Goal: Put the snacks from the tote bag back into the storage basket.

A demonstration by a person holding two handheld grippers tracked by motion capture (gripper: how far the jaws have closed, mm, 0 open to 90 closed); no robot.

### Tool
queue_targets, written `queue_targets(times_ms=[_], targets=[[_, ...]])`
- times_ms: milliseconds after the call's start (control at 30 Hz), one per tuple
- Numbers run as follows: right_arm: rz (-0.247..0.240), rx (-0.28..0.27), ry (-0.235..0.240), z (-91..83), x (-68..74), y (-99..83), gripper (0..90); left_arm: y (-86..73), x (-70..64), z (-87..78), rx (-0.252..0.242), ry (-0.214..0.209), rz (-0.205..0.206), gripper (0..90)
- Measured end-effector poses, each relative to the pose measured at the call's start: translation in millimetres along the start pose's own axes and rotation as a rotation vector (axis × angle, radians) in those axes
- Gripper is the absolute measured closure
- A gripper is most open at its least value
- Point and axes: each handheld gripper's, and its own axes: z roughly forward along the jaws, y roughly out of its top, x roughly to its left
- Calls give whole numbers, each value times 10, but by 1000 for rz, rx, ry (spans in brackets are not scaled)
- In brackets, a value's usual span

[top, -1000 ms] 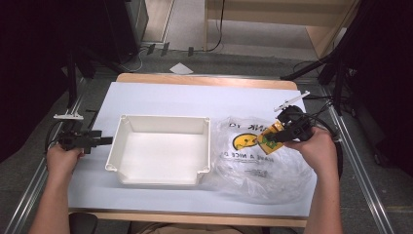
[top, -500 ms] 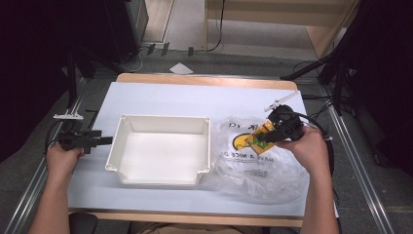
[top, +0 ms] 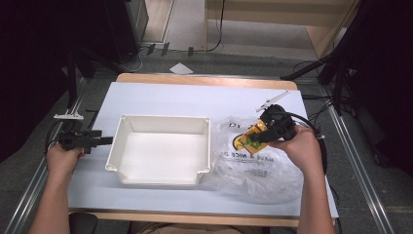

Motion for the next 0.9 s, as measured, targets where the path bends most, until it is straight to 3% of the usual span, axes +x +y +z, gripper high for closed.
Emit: queue_targets(times_ms=[333, 467, 900], targets=[[-29, -7, 2, -44, 148, 121, 547, 0, -1, 2, 3, 2, -1, 162], [-57, -1, -18, -69, 229, 183, 547, 1, -1, -1, 7, 0, 0, 162], [-91, -27, 13, -106, 377, 353, 546, -5, 0, -1, 4, 5, -2, 162]])
